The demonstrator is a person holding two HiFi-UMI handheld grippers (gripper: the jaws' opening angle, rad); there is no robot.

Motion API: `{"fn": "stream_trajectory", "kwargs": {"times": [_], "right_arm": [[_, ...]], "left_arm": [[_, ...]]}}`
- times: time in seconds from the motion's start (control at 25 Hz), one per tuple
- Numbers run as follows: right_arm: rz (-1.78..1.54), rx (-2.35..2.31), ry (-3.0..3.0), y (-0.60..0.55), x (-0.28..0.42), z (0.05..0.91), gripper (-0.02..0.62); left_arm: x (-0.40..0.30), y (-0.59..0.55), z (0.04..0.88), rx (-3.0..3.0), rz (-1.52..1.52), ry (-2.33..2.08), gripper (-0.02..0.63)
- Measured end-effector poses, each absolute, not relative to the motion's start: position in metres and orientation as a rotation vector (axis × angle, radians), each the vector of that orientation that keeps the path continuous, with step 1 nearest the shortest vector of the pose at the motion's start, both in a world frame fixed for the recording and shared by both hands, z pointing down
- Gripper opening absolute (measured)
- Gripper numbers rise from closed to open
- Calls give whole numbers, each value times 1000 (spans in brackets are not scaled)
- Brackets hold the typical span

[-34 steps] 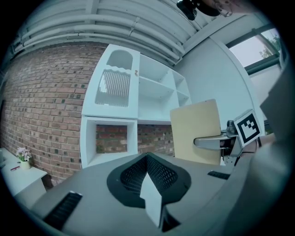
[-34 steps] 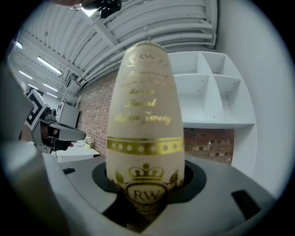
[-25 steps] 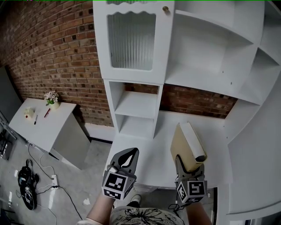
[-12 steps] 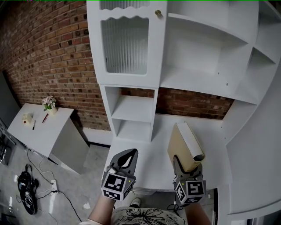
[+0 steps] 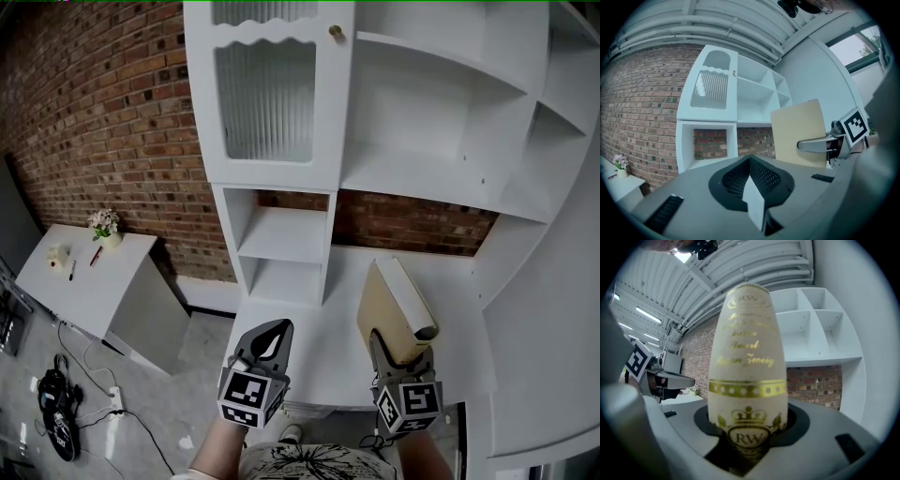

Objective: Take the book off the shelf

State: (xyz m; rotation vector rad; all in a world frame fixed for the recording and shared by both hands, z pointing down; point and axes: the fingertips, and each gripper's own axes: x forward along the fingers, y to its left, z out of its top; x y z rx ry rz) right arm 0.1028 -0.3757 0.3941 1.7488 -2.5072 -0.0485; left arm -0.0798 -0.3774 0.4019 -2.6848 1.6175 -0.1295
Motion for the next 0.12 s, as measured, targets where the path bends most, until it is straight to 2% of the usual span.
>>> {"fn": "stream_trajectory", "kwargs": {"times": [0.12], "right_arm": [[-49,1743,-2515,-377,99,391,233]], "left_arm": [[-82,-378,401,-2687,-136,1619,12]]}}
